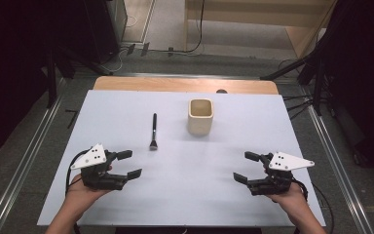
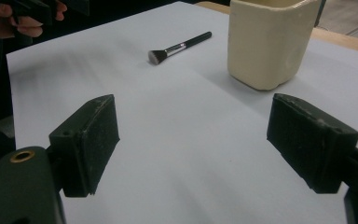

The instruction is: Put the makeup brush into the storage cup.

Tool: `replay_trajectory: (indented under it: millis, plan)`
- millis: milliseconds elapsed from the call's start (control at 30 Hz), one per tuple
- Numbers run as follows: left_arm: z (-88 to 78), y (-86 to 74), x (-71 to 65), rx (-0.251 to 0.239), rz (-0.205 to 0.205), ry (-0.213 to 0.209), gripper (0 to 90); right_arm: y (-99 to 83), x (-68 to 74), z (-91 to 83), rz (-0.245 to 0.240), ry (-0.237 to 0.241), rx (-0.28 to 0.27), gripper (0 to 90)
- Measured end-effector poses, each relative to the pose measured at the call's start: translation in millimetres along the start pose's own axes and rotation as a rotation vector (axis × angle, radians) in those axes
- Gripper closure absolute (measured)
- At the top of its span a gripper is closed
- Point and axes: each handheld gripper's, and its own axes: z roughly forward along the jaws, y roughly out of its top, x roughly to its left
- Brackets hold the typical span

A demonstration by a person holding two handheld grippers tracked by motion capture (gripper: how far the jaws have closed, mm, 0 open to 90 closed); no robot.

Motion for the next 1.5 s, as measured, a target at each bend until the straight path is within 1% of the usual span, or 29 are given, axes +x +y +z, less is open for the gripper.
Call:
replay_trajectory:
  millis: [167,200,233,400,433,533,667,767,867,1067,1167,1300,1400,1500]
  plan:
    - [2.4,1.5,0.6,-0.005,-0.005,0.003,26.4,0.1,0.4,0.8,-0.006,0.0,0.002,17.7]
    - [3.8,2.1,0.9,-0.007,-0.006,0.001,26.4,-0.1,0.2,1.4,-0.006,0.0,0.004,17.7]
    - [6.3,3.5,1.7,-0.016,-0.011,-0.011,26.4,-0.1,0.2,1.6,-0.005,0.001,0.003,17.7]
    - [12.0,7.1,3.1,-0.026,-0.019,-0.012,26.1,-0.2,0.2,1.8,-0.007,0.004,0.004,17.7]
    - [12.7,7.4,3.4,-0.024,-0.015,-0.013,26.1,-0.5,-0.3,1.8,-0.002,0.004,0.007,17.7]
    - [14.4,8.2,4.1,-0.017,0.002,0.0,26.1,-0.7,-1.1,1.7,-0.002,0.0,0.007,17.7]
    - [16.5,8.6,11.1,-0.015,0.0,0.012,26.1,-0.5,-0.2,2.5,-0.004,0.004,0.013,17.7]
    - [17.6,8.2,16.1,-0.021,-0.018,0.019,26.1,-0.7,0.6,3.3,-0.013,-0.001,0.021,17.7]
    - [19.2,8.6,18.1,-0.019,-0.031,0.04,26.2,-1.1,1.8,4.0,-0.022,-0.003,0.029,17.8]
    - [23.6,10.7,21.5,-0.009,-0.047,0.036,26.0,-1.3,2.7,5.1,-0.017,0.001,0.03,17.8]
    - [25.3,12.5,23.0,-0.01,-0.057,0.042,25.9,-1.4,3.1,5.6,-0.013,0.003,0.028,17.8]
    - [27.6,14.4,25.1,-0.006,-0.062,0.069,25.1,-1.3,3.9,5.3,-0.012,0.003,0.025,17.8]
    - [30.6,14.4,27.0,0.017,-0.069,0.099,25.1,-1.5,3.8,5.7,-0.01,-0.002,0.029,17.8]
    - [31.8,14.2,27.7,0.016,-0.07,0.108,25.1,-1.8,4.8,5.9,-0.017,-0.009,0.034,17.9]
